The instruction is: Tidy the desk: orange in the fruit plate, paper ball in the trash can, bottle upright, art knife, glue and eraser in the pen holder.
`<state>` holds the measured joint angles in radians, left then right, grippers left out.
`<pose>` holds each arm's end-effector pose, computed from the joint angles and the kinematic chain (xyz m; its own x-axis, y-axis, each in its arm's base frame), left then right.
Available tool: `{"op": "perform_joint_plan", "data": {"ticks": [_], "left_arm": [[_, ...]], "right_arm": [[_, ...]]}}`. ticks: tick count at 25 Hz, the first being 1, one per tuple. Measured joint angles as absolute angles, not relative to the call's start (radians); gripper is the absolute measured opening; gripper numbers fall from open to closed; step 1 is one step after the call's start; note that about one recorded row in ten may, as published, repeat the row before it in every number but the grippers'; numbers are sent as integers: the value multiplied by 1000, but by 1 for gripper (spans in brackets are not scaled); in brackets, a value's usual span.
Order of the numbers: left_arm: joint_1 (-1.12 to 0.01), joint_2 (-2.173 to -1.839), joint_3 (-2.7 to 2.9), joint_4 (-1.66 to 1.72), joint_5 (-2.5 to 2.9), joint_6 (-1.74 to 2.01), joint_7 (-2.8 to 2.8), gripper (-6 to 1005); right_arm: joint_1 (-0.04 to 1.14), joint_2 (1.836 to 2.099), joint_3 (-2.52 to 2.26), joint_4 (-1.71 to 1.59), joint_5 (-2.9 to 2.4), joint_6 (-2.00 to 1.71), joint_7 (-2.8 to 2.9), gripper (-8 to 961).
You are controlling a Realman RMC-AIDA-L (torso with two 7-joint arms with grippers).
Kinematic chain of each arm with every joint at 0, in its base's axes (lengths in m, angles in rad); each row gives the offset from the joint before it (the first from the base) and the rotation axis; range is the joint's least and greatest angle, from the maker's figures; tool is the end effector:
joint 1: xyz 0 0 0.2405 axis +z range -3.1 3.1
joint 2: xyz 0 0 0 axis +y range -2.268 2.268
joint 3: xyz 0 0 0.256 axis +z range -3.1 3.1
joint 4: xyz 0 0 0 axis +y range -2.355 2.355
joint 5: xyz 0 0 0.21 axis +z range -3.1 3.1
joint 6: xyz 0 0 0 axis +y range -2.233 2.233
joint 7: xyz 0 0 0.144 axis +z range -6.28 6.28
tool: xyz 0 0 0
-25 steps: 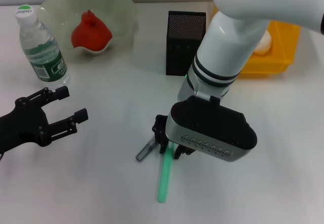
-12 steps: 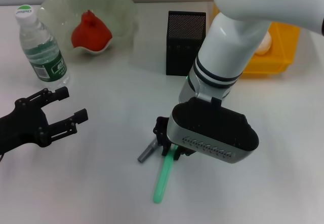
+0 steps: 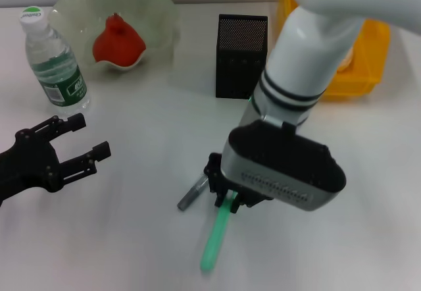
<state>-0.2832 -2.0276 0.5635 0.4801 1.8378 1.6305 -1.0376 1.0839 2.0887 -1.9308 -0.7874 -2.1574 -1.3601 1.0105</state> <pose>-0.3379 0.2535 0.0197 0.7068 0.2521 0.6610 0.5535 -0.7789 -0.2948 0.1019 0.3344 -0.1281 0.3598 0.9300 0.0755 0.7843 -0.3453 0.5154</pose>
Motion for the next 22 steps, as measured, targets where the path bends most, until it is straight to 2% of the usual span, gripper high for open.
{"op": "perform_joint_plan", "data": {"ticks": [10, 22], "left_arm": [[-286, -2017, 554, 487, 1837, 1663, -1043, 800], [-289, -1996, 521, 483, 1835, 1754, -1041, 800]], "right_arm": [[995, 2088, -1683, -925, -2209, -1499, 1143, 176], [854, 2086, -1500, -940, -2119, -1466, 1247, 176]]}}
